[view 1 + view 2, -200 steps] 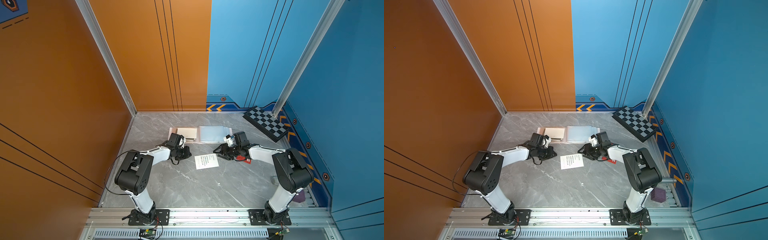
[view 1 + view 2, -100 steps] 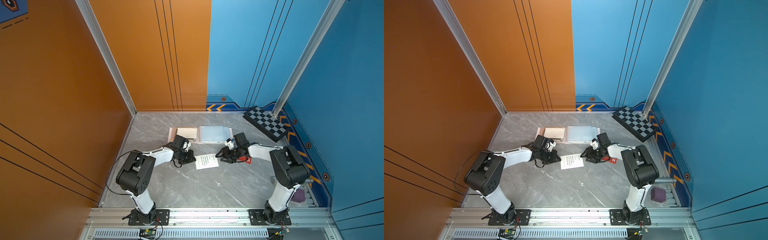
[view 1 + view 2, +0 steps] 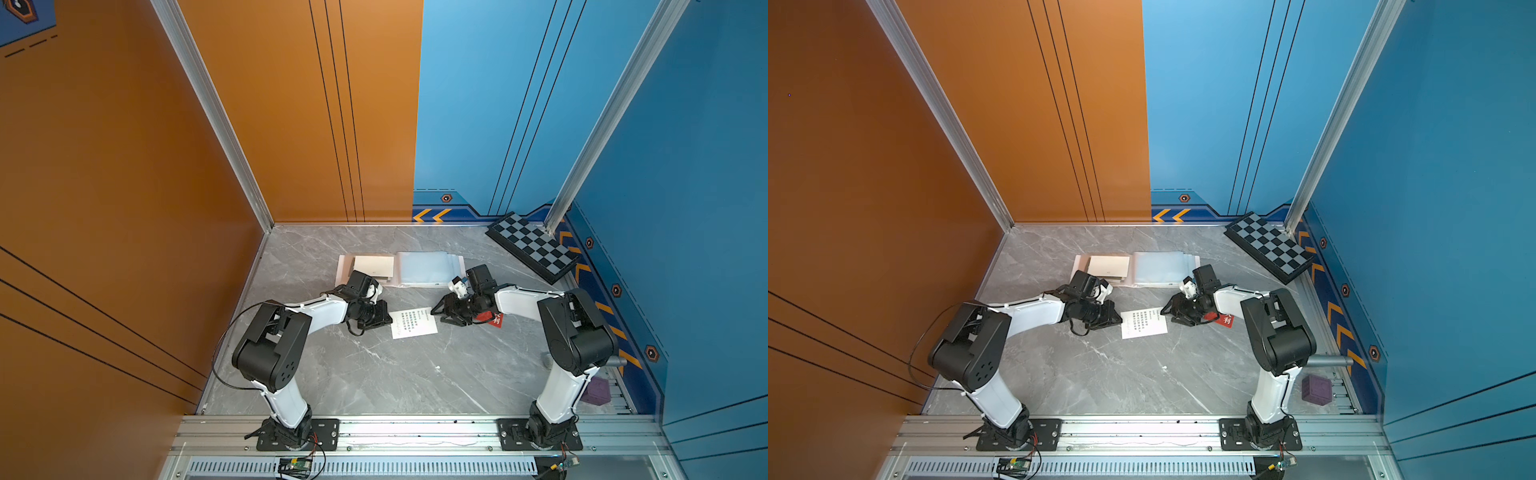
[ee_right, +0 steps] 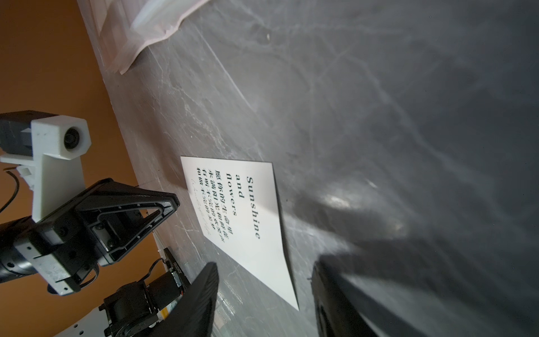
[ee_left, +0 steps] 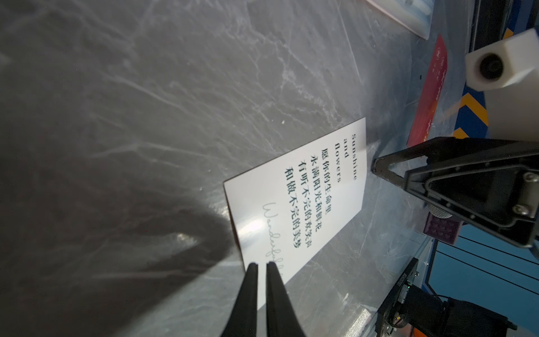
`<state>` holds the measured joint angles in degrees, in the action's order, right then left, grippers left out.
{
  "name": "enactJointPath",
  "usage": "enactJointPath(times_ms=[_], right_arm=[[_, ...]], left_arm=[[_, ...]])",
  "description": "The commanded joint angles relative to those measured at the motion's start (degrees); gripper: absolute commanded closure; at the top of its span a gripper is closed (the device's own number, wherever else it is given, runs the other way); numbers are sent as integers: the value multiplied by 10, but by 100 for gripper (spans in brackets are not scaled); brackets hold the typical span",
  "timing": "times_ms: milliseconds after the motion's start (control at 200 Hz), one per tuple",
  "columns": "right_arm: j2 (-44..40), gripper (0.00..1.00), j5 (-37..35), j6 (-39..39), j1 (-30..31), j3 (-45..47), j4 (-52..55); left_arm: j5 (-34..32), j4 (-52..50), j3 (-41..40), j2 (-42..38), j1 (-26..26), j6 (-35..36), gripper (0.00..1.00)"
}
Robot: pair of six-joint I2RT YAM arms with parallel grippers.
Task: Place the photos into the photo albums
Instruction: Pick up the photo at the center of the board.
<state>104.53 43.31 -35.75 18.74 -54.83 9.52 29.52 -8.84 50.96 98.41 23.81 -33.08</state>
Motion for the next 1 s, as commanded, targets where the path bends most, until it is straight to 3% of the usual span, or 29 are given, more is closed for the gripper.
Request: enactJointPath(times_ms=[0,996], right_arm=[[13,46,-9,14,5,-14,20],[45,47,17,1,27,-37,8]], left_arm=[[6,-14,-8,11,4,-4,86],[-4,-14,2,48,5,-4,82]])
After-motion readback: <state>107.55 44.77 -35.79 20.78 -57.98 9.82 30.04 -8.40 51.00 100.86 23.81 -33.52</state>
